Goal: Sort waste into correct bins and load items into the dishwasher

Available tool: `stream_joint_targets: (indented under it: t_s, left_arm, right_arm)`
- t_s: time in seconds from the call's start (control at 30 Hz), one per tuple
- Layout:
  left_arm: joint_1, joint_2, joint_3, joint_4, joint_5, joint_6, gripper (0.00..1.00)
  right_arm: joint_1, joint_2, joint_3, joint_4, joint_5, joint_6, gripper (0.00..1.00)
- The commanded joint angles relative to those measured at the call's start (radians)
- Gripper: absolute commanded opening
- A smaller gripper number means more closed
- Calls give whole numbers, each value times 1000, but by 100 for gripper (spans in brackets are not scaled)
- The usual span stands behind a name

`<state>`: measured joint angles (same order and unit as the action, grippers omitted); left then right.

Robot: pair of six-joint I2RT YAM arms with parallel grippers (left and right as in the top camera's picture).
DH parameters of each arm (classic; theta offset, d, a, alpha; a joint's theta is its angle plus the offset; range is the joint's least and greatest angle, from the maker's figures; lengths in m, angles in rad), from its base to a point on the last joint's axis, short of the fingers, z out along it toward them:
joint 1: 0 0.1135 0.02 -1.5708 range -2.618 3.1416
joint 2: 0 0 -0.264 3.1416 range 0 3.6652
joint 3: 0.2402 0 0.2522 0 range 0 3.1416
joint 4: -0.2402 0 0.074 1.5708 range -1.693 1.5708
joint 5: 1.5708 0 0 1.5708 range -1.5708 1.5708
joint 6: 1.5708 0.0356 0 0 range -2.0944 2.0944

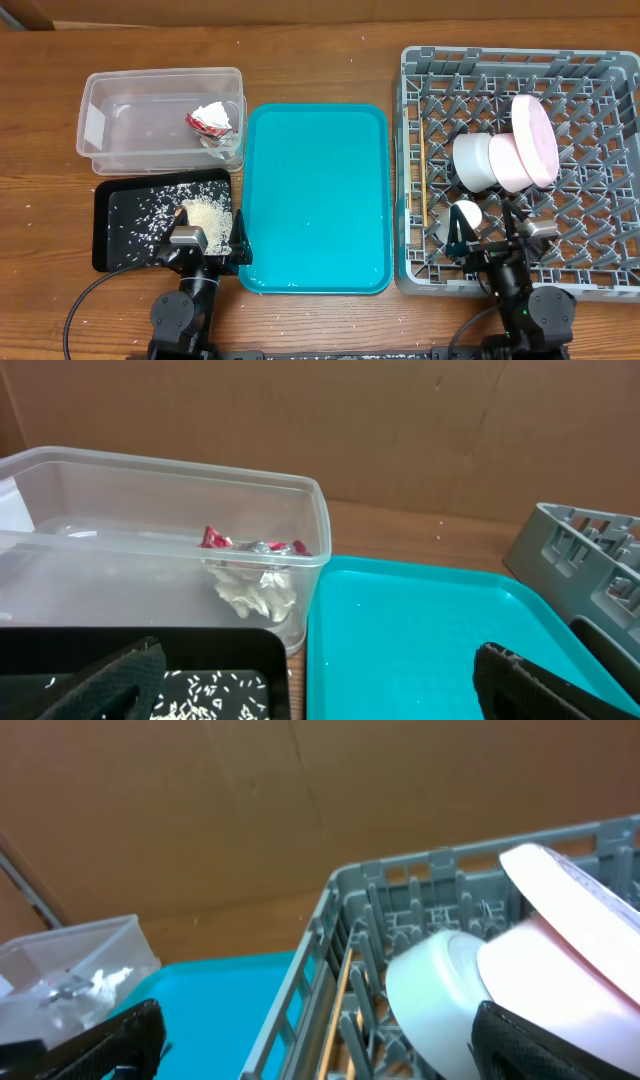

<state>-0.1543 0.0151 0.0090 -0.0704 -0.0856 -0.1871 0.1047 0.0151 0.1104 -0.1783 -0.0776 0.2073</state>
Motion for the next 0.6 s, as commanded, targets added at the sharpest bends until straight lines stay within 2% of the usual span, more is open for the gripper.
stream_joint_targets:
  t_s: [0.0,0.03,0.57]
  left_arm:
    - [8,-11,-4,3,2,-11,100]
    - [8,-11,-4,3,2,-11,100]
    - [8,-11,-4,3,2,-11,100]
  right_arm:
    - [-4,-12,-74,92,-5,6,100]
    - [-4,-12,-99,130,-5,6,100]
    - [-4,-12,-102,102,13,6,100]
